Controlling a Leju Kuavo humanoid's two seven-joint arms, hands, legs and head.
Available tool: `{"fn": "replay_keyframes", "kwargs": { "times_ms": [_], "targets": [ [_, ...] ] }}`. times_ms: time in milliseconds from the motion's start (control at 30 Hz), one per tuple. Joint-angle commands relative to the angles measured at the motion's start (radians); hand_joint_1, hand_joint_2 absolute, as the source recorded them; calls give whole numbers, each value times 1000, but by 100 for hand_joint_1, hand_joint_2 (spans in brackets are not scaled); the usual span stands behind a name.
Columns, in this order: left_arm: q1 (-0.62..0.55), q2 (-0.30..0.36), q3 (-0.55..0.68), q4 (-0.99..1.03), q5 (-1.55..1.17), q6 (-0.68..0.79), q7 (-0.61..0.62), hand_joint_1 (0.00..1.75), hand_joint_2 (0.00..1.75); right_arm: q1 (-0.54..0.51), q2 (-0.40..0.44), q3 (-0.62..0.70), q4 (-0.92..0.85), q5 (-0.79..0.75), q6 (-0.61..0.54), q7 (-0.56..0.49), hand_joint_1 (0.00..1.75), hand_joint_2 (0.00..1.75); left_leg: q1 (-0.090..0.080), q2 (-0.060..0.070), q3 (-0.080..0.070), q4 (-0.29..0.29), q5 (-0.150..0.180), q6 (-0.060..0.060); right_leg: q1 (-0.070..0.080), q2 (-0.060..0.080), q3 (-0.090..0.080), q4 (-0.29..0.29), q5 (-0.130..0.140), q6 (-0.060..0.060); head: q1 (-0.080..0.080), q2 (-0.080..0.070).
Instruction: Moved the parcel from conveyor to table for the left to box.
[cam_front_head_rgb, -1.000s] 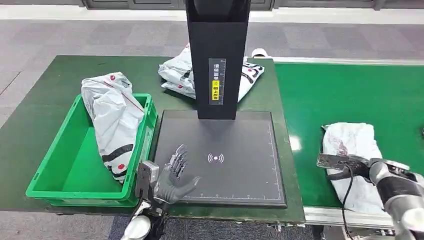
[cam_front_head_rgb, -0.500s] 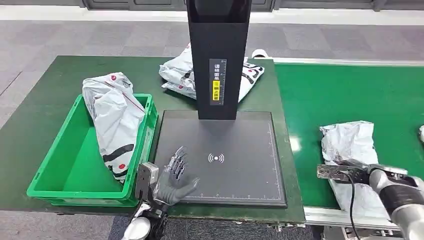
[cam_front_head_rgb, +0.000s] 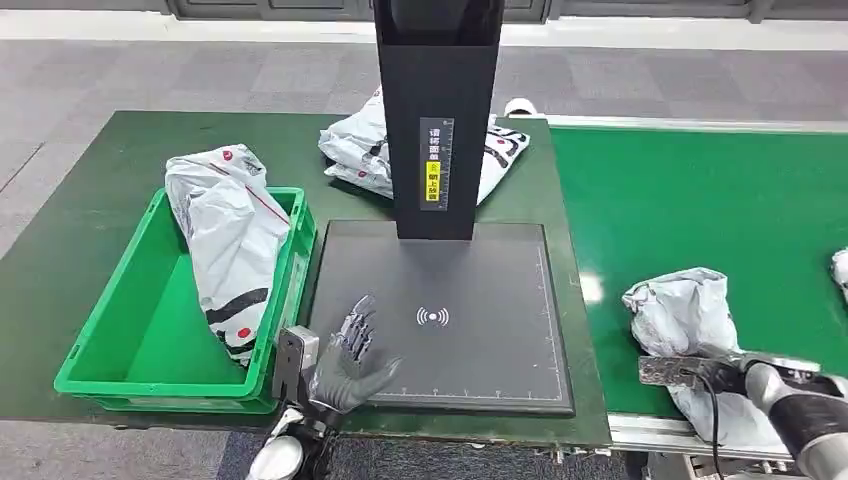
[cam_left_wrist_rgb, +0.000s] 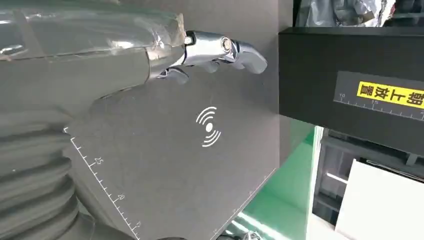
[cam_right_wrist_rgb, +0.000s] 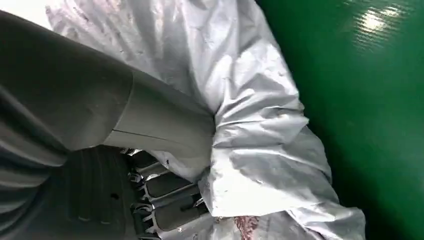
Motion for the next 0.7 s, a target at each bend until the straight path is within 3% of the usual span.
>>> {"fn": "replay_keyframes", "kwargs": {
  "times_ms": [33, 133, 300, 433, 467, 600, 700],
  "targets": [
    [2, 1, 81, 29, -6, 4, -6, 0, 175, 2, 31, 17, 24, -77, -85, 51, 175, 175, 1, 3, 2, -2, 0, -1, 2, 1, 3, -3, 1, -2, 0, 0],
    [6, -1, 85, 23, -7, 5, -6, 0, 175, -1, 38, 11, 32, -84, -97, 53, 175, 175, 1, 4, 2, -2, 0, -1, 2, 2, 2, -3, 1, -2, 0, 0],
    [22, 0, 97, 12, -18, 14, -9, 0, 175, -26, 157, -276, 85, -329, -216, 76, 175, 175, 2, 6, 3, -2, 0, -1, 2, 3, 2, -3, 2, -2, 0, 0],
    [42, -4, 106, -12, -31, 45, -17, 0, 175, -27, 227, -451, -16, -477, -255, 53, 175, 175, 2, 12, 3, -3, -1, -2, 2, 10, 2, -4, 3, -3, 0, 0],
    [46, -9, 112, -24, -39, 51, -16, 0, 175, -30, 247, -479, -67, -495, -274, 58, 175, 175, 1, 9, 2, -2, -1, -1, 1, 7, 1, -2, 2, -2, 0, 0],
    [43, -17, 116, -42, -58, 55, -2, 0, 175, -14, 272, -509, -164, -505, -286, 106, 175, 175, 2, 14, 2, -2, -1, -2, 2, 10, -1, -2, 3, -3, 0, 0],
    [36, -23, 118, -38, -76, 49, 2, 0, 175, 25, 280, -538, -264, -547, -272, 78, 175, 175, 1, 7, 1, -2, 0, -2, 2, 5, 0, -1, 1, -2, 0, 0]
  ]
}}
